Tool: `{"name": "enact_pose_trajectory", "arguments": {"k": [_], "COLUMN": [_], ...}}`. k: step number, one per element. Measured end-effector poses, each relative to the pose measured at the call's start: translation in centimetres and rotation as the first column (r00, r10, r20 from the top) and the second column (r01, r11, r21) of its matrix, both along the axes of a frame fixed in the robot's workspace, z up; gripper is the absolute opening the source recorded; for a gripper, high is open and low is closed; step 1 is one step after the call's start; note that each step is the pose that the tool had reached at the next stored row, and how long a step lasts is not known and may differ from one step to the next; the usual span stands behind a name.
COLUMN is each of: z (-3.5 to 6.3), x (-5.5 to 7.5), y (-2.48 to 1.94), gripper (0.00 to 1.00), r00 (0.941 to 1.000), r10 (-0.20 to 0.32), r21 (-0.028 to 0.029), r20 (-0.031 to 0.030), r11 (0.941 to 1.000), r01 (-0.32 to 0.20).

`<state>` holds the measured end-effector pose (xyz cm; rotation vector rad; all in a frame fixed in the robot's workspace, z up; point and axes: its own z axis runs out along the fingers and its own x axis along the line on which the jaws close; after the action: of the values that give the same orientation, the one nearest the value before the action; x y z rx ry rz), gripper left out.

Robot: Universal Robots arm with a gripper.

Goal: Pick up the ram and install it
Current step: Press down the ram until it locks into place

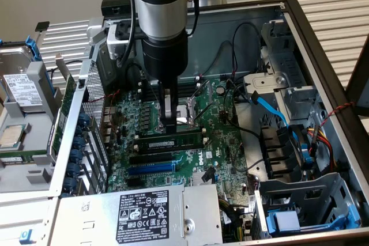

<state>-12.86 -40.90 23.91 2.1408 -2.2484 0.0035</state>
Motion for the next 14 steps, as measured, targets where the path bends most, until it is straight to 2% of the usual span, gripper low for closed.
{"name": "enact_pose_trajectory", "arguments": {"k": [14], "z": [-0.35], "x": [-0.14], "y": [-0.09], "gripper": [0.10], "r00": [1.0000], "r10": [0.008], "r21": [-0.0001], "r20": [0.0000], "r11": [1.0000], "r01": [-0.008]}}
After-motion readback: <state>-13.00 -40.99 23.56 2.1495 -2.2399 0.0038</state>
